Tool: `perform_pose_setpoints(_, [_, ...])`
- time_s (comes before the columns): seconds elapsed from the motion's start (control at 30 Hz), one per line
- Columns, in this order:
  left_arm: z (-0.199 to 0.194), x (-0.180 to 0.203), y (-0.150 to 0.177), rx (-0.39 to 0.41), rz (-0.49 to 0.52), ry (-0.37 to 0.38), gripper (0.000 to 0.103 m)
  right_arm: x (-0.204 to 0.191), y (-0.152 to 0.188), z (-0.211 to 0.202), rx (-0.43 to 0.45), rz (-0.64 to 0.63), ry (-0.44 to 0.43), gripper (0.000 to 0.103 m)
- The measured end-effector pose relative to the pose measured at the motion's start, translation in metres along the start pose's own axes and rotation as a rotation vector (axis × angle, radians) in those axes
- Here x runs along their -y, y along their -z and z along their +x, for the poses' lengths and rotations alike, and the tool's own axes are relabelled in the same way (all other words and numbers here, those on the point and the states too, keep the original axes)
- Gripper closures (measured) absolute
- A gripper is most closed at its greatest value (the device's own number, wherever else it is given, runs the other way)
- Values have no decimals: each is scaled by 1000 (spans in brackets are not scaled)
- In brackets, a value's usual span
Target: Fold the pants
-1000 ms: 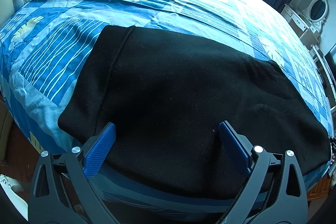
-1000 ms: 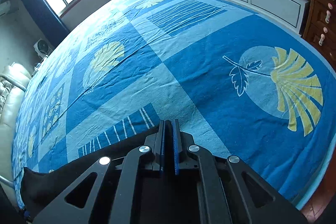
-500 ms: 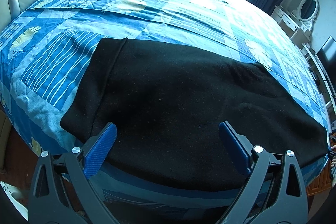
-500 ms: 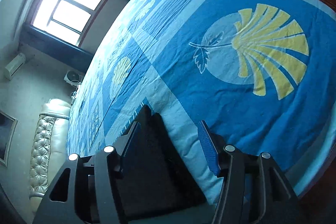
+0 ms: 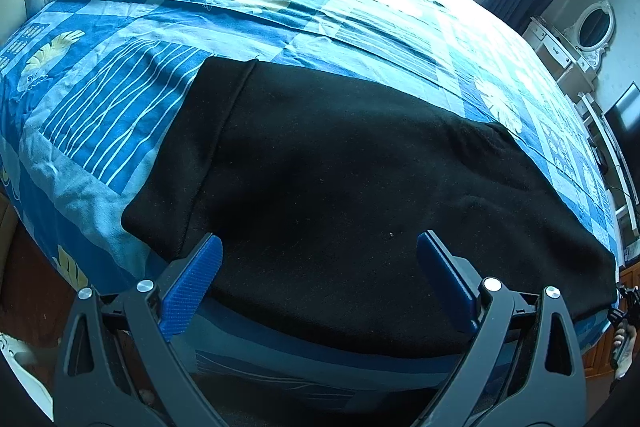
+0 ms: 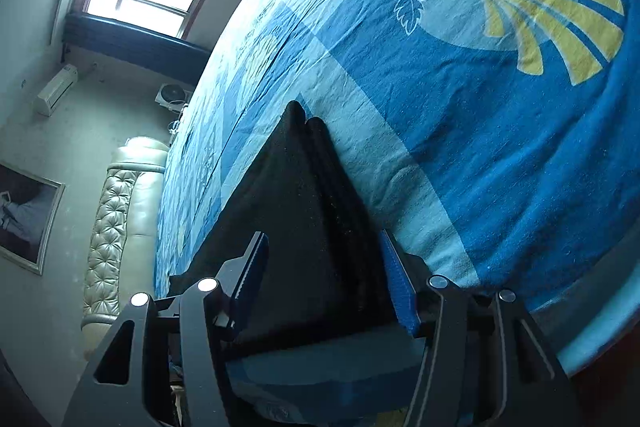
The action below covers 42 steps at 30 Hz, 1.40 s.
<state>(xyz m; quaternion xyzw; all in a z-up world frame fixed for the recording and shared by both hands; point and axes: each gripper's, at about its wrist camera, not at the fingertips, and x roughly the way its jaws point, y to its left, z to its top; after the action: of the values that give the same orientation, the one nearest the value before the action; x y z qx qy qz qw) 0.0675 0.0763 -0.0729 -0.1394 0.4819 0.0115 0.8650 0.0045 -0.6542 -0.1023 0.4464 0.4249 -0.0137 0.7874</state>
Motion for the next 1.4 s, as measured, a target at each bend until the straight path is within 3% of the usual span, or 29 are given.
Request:
perform_pose_setpoints(0.07, [0,-2,1,-3,2,3,6,-9,7,9,-25,-17,15,69])
perform_pose_setpoints(0.17, [-2,-1,3,-7,17,2,6,-23,13,15,13,-10,59,75])
perform_pose_setpoints(0.4, [-16,-4,7,-8,51,3,6,-80,22,-5,178,-17,-12,76])
perform_pose_setpoints(0.63, [-26,-12,17,-25,46,15,6,-168,35,-23,212,-160,-85,76])
perform_pose_setpoints(0.83, [-30,-5,17,-28,72,18,6,-243,64,-16,185,-311,-101,76])
perform_pose_setpoints(1.07, [-35,6,18,-16,102,32,6,-316,106,38,104,-476,-49,76])
perform_pose_setpoints(1.4, [-39,9,17,-8,88,50,6,-342,171,142,-25,-599,66,76])
